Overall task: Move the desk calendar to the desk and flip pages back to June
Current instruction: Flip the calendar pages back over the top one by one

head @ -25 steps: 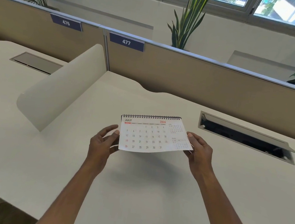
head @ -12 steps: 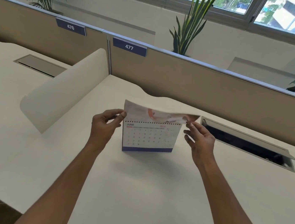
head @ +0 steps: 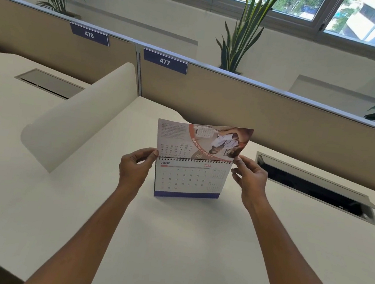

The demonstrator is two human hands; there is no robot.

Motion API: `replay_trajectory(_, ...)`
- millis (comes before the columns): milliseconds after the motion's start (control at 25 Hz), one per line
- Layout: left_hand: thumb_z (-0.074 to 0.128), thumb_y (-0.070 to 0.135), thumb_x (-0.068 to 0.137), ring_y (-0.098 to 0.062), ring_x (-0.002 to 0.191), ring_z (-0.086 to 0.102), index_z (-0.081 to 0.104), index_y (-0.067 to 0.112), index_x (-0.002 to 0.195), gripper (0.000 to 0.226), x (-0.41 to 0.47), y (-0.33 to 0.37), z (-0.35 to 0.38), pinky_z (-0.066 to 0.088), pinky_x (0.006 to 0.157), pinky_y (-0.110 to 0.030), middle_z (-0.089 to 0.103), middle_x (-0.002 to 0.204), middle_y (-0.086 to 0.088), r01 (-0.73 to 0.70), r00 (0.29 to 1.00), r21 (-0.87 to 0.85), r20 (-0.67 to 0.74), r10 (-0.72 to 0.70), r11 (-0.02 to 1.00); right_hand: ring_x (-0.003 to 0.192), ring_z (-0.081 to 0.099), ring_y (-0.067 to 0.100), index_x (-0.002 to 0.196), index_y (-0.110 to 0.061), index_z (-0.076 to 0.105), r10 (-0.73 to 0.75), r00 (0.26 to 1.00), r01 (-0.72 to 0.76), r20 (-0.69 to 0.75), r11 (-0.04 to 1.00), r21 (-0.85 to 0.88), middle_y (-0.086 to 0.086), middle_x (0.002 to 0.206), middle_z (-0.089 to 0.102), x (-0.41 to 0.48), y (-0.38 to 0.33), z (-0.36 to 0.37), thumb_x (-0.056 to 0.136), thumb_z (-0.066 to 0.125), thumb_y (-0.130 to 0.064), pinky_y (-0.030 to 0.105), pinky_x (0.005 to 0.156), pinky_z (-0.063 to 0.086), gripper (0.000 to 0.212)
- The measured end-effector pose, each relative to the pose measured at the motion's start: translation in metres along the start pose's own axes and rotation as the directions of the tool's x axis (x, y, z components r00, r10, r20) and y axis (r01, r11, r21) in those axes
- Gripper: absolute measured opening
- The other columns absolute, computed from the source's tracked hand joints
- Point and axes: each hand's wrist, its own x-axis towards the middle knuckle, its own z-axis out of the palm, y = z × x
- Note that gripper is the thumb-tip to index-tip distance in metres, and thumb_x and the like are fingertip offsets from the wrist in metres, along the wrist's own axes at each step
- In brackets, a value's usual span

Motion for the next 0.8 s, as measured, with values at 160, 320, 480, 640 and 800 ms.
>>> replay_trajectory(160, 0.079, 0.025, 0.092, -0.026, 0.105, 0.075, 0.082, 0.016, 0.106, 0.017, 0.003, -0.006, 0.002, 0.060, 0.096, -0.049, 0.082, 0.103, -0.004, 0.033, 0.999, -0.005, -0.015, -0.033, 0.999, 0.072, 0.061, 0.015, 0.099, -0.014, 0.078, 0.014, 1.000, -0.015, -0.020, 0.999, -0.041, -0.005, 0.078, 0.077, 0.009, 0.006, 0.004, 0.093, 0.073, -0.021, 0.032, 0.074, 0.055, 0.010)
replay_trajectory(320, 0.080, 0.029, 0.091, -0.022, 0.096, 0.075, 0.081, 0.021, 0.098, 0.010, 0.008, -0.011, 0.007, 0.062, 0.078, -0.037, 0.082, 0.096, 0.000, 0.075, 0.996, -0.014, -0.037, -0.075, 0.997, 0.071, 0.052, 0.017, 0.099, -0.013, 0.079, 0.027, 0.999, -0.030, -0.035, 0.997, -0.067, -0.004, 0.076, 0.076, 0.018, 0.013, 0.007, 0.093, 0.074, -0.022, 0.033, 0.070, 0.051, 0.012)
replay_trajectory(480, 0.079, 0.032, 0.091, -0.015, 0.074, 0.065, 0.079, 0.021, 0.089, 0.011, 0.014, -0.015, 0.011, 0.055, 0.061, -0.031, 0.078, 0.081, 0.006, 0.096, 0.992, 0.044, -0.086, -0.091, 0.994, 0.066, 0.045, 0.016, 0.096, -0.011, 0.079, 0.074, 0.996, -0.076, -0.053, 0.997, -0.034, 0.000, 0.076, 0.076, 0.023, 0.019, 0.009, 0.093, 0.073, -0.019, 0.032, 0.064, 0.046, 0.010)
replay_trajectory(640, 0.079, 0.039, 0.090, -0.004, 0.062, 0.060, 0.078, 0.021, 0.083, 0.019, 0.015, -0.021, 0.013, 0.059, 0.069, -0.036, 0.075, 0.076, 0.008, 0.156, 0.983, 0.044, -0.102, -0.151, 0.987, 0.066, 0.046, 0.015, 0.094, -0.011, 0.077, 0.123, 0.990, -0.124, -0.065, 0.992, -0.003, 0.001, 0.079, 0.074, 0.025, 0.024, 0.008, 0.092, 0.076, -0.024, 0.031, 0.066, 0.046, 0.014)
replay_trajectory(800, 0.080, 0.045, 0.088, 0.000, 0.069, 0.063, 0.079, 0.024, 0.089, 0.021, 0.011, -0.024, 0.013, 0.059, 0.070, -0.038, 0.076, 0.082, 0.011, 0.160, 0.980, 0.029, -0.125, -0.155, 0.987, 0.072, 0.049, 0.017, 0.111, -0.014, 0.076, 0.114, 0.992, -0.113, -0.056, 0.993, 0.016, -0.001, 0.087, 0.074, 0.026, 0.029, 0.004, 0.090, 0.078, -0.029, 0.033, 0.069, 0.047, 0.026)
